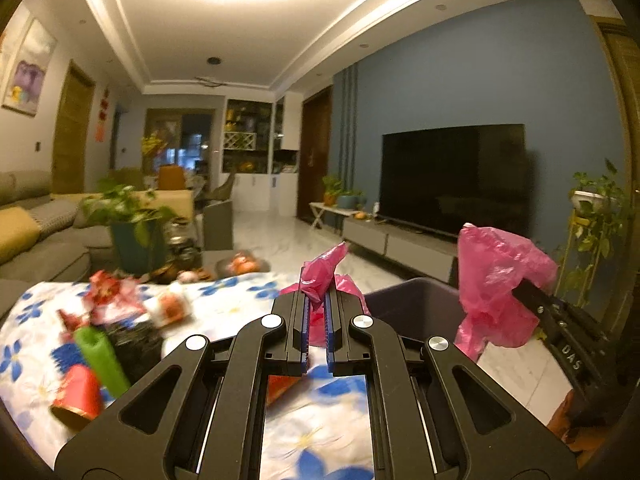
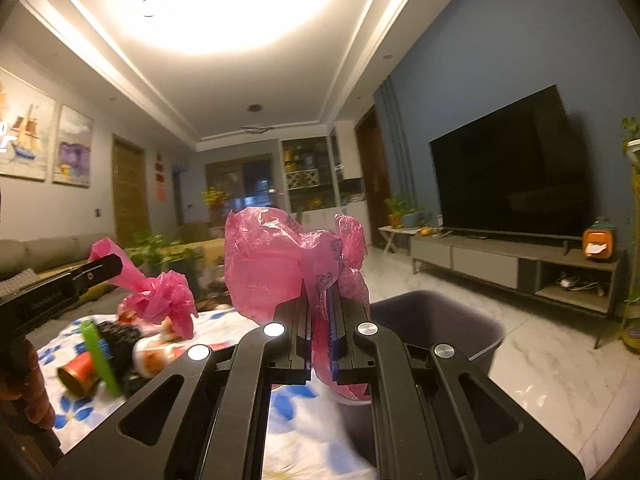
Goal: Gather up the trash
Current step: 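Grasp the small pink bag with the left tool while the right tool lifts its bag, then carry both pink bags over the grey bin and open both tools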
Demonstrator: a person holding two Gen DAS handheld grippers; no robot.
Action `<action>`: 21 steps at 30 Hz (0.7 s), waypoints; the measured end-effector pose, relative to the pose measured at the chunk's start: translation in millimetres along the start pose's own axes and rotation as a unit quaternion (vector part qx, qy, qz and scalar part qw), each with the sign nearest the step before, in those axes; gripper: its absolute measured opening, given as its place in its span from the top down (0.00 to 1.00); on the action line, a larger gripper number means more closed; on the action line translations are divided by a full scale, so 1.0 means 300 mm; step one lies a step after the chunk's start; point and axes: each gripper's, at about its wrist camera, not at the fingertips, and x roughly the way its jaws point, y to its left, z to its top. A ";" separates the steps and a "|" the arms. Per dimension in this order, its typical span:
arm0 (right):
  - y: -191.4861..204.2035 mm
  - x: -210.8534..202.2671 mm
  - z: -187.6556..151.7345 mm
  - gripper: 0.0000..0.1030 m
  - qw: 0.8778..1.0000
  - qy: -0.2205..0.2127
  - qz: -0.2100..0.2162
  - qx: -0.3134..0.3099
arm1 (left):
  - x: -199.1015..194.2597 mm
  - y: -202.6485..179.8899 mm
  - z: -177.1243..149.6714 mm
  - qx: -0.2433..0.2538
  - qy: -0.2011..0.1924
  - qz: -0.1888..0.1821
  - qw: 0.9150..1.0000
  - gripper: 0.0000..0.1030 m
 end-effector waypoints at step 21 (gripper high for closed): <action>-0.159 0.173 -0.011 0.93 0.995 -0.008 -0.099 0.000 | 0.406 -0.242 -0.050 -0.020 0.022 -0.085 0.996 0.95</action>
